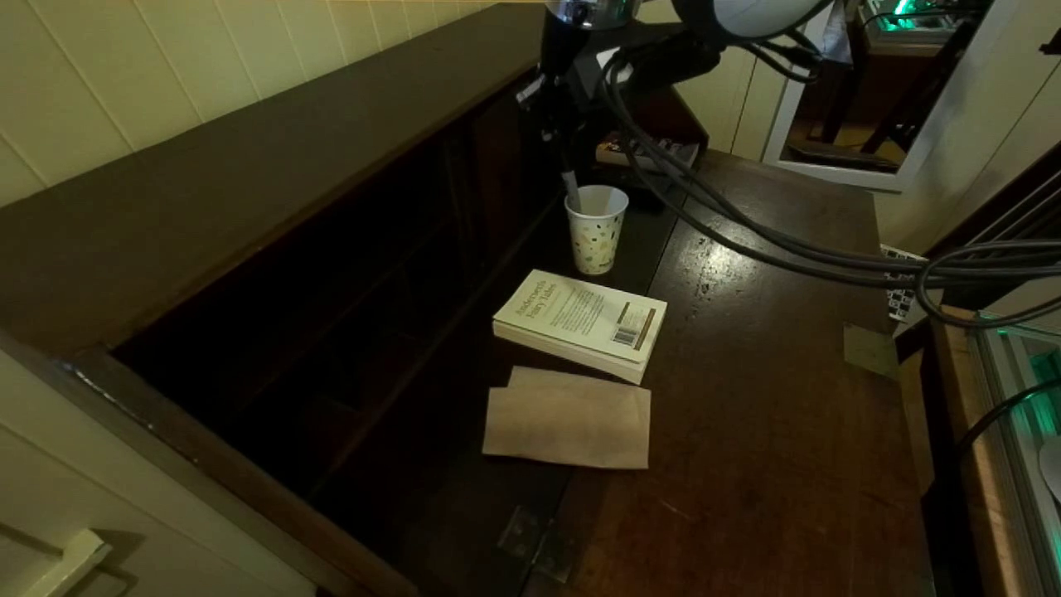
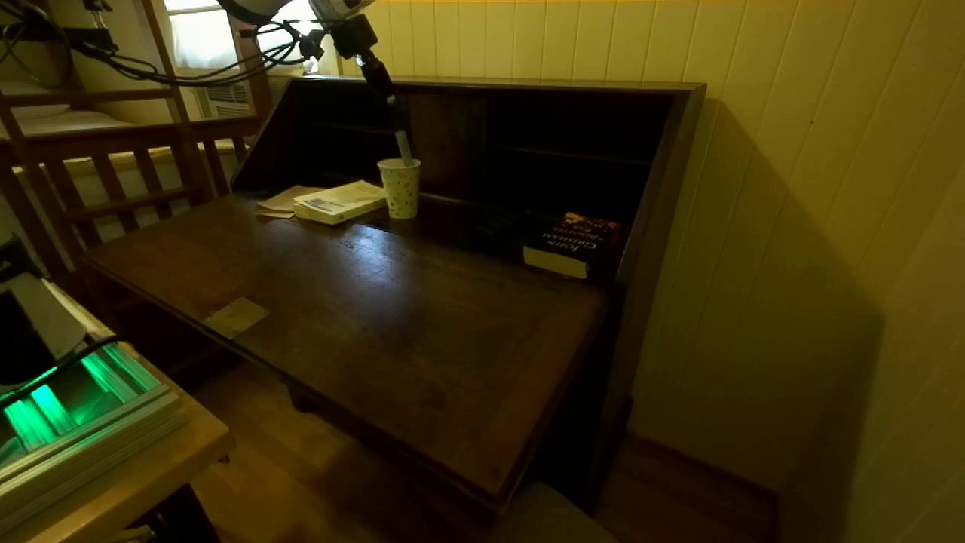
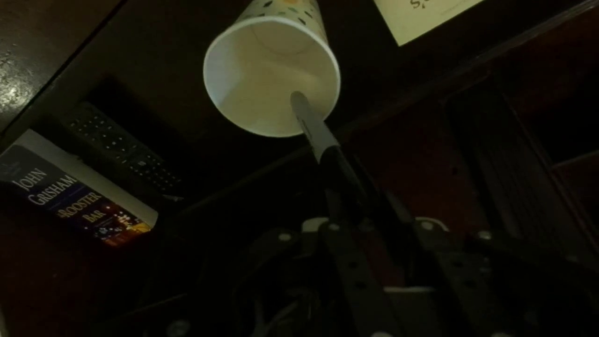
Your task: Take the marker out of the coffee cup.
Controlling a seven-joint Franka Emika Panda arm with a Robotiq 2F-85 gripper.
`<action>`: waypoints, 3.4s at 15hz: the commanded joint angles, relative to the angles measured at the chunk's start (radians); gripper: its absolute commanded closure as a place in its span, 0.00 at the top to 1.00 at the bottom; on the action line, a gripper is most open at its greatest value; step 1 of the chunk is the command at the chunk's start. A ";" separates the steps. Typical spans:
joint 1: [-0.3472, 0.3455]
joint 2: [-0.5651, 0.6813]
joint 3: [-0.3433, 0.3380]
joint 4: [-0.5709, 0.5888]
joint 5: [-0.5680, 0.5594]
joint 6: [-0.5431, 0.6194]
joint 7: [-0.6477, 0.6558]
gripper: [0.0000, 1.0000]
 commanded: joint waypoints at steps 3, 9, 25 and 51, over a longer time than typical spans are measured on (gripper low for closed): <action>-0.029 -0.124 0.045 -0.059 0.050 -0.014 -0.027 0.06; -0.063 -0.225 0.074 -0.117 0.080 -0.021 -0.129 0.06; -0.179 -0.269 0.008 -0.334 0.004 0.414 -0.587 0.06; -0.113 -0.196 -0.163 -0.406 0.195 0.577 -1.005 0.06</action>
